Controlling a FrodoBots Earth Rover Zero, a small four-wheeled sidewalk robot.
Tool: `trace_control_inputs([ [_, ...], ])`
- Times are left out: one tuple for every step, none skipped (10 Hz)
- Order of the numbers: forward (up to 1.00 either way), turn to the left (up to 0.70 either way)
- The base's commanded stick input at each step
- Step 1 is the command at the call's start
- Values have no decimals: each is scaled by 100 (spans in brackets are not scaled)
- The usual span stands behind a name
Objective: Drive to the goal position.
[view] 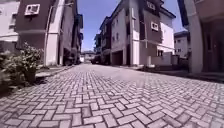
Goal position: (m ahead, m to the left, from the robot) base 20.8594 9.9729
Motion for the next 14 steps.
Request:
trace_control_inputs([
  [70, 0],
  [70, 0],
  [70, 0],
  [70, 15],
  [70, 32],
  [70, 22],
  [70, 9],
  [70, 3],
  [70, 0],
  [70, 0],
  [70, 0],
  [70, 0],
  [70, 0],
  [70, 15],
])
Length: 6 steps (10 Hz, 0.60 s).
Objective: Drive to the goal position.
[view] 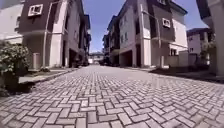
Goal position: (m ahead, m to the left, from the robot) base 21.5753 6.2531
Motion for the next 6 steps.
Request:
trace_control_inputs([
  [70, 35],
  [70, 35],
  [70, 0],
  [70, 0],
  [70, 0],
  [70, 0],
])
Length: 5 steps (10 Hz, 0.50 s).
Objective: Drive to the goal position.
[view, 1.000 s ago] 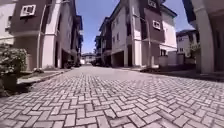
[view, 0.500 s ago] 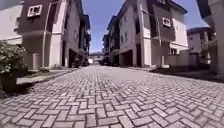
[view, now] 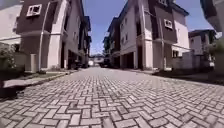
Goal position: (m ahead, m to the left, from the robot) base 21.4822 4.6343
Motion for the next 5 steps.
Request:
trace_control_inputs([
  [70, 0],
  [70, 0],
  [70, 0],
  [70, 0],
  [70, 0],
])
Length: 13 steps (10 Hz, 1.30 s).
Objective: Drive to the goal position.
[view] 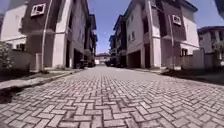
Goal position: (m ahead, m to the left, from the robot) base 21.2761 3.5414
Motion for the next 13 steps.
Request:
trace_control_inputs([
  [70, 0],
  [70, 0],
  [70, 0],
  [70, 0],
  [70, 30],
  [70, 0],
  [70, 0],
  [70, 0],
  [70, 0],
  [70, 0],
  [70, 0],
  [70, 0],
  [70, 0],
])
